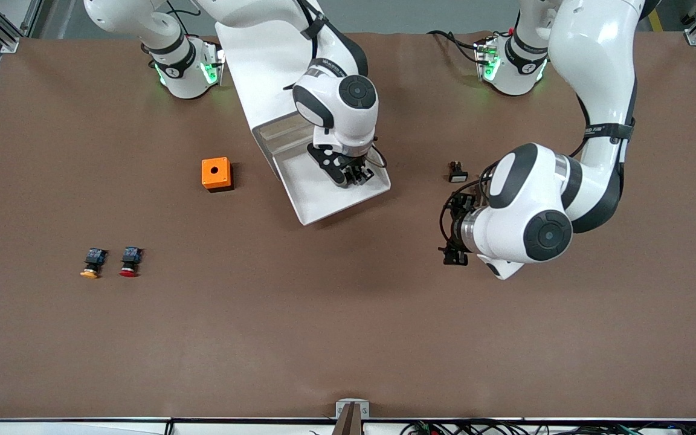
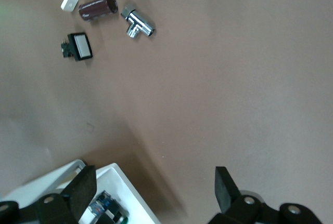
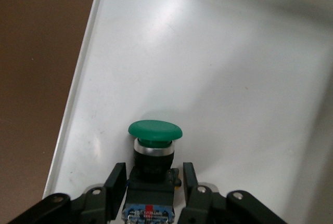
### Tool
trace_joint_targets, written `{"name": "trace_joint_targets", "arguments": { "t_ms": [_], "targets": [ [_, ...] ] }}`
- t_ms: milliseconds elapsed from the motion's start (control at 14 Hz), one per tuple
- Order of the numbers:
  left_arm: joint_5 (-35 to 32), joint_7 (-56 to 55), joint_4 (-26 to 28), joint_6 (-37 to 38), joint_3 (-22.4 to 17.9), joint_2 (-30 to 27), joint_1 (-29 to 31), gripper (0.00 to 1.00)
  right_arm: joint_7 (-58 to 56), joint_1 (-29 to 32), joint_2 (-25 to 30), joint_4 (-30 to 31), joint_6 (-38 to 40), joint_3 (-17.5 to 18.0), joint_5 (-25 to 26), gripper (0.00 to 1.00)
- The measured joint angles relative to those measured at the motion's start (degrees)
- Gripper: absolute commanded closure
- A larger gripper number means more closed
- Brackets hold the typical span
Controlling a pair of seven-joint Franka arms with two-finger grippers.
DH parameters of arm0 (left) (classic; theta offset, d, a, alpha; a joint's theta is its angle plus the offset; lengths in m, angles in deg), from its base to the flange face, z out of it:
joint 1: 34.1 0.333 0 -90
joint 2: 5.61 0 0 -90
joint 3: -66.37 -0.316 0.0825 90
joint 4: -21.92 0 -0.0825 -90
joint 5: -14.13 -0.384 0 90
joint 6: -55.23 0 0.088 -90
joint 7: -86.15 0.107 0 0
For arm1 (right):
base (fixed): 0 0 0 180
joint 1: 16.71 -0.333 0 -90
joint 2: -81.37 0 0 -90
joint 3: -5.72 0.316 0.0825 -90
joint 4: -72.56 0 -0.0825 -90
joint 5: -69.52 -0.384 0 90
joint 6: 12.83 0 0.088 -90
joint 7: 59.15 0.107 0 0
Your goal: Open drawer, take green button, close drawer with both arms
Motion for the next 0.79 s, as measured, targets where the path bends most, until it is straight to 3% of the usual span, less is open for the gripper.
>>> {"name": "trace_joint_targets", "arguments": {
  "t_ms": [571,786],
  "targets": [
    [-1.53,8.11,0.79,0.04,1.88,-1.38,-0.73,0.0,-0.07,0.94,-0.07,-3.8,0.58,-0.83,0.0,1.0],
    [-1.54,14.12,0.96,0.07,1.89,-1.72,-0.8,0.0,-8.06,5.15,0.2,-7.25,5.09,-1.18,0.0,1.0]
  ]
}}
